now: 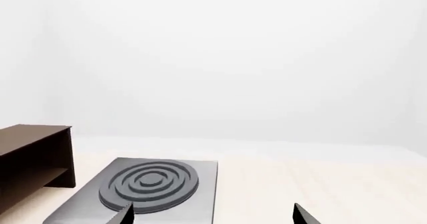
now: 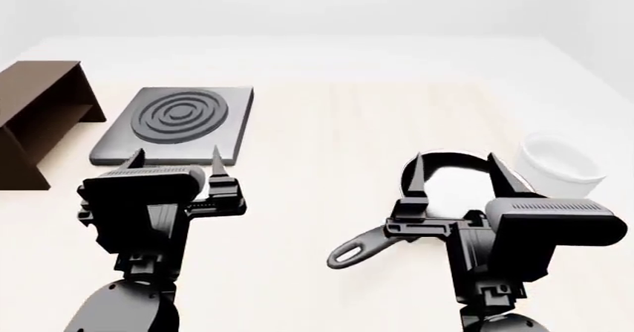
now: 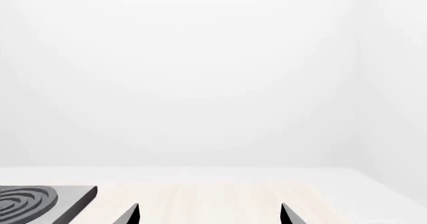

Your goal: Put the frying pan on top of the cabinet.

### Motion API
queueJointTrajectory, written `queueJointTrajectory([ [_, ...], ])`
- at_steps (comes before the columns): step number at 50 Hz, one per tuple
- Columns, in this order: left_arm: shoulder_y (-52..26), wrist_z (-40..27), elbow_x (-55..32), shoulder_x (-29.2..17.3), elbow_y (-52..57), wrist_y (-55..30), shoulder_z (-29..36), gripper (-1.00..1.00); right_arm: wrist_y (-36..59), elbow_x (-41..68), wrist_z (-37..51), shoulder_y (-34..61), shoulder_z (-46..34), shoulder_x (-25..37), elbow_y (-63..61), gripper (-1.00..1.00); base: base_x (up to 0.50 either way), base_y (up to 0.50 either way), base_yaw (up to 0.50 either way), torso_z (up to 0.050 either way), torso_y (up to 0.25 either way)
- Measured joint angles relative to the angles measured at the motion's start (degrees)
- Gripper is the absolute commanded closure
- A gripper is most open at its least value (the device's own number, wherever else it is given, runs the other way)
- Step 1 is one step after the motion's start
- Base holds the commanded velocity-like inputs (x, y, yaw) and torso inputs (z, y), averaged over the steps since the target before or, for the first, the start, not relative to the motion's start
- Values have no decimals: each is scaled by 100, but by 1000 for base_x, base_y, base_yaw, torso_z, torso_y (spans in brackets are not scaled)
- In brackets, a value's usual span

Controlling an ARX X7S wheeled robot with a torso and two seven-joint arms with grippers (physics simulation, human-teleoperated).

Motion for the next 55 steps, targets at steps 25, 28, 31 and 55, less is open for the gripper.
queueJointTrajectory([
  [25,-19,-95,-75,-78,-15,27,48,-100,-11,64,87,15,-72,99,0,-100,500,0,0,0,1],
  [28,-17,-103,-85,-87,-15,29,55,-100,-20,80,97,15,-71,105,1,-100,465,0,0,0,0],
  [31,-24,-108,-139,-85,2,-34,40,-100,-38,97,109,14,-63,109,7,-100,0,0,0,0,0],
  [55,-1015,-586,-4630,-1124,954,-3985,210,-100,-168,183,209,9,-24,199,4,-100,0,0,0,0,0],
])
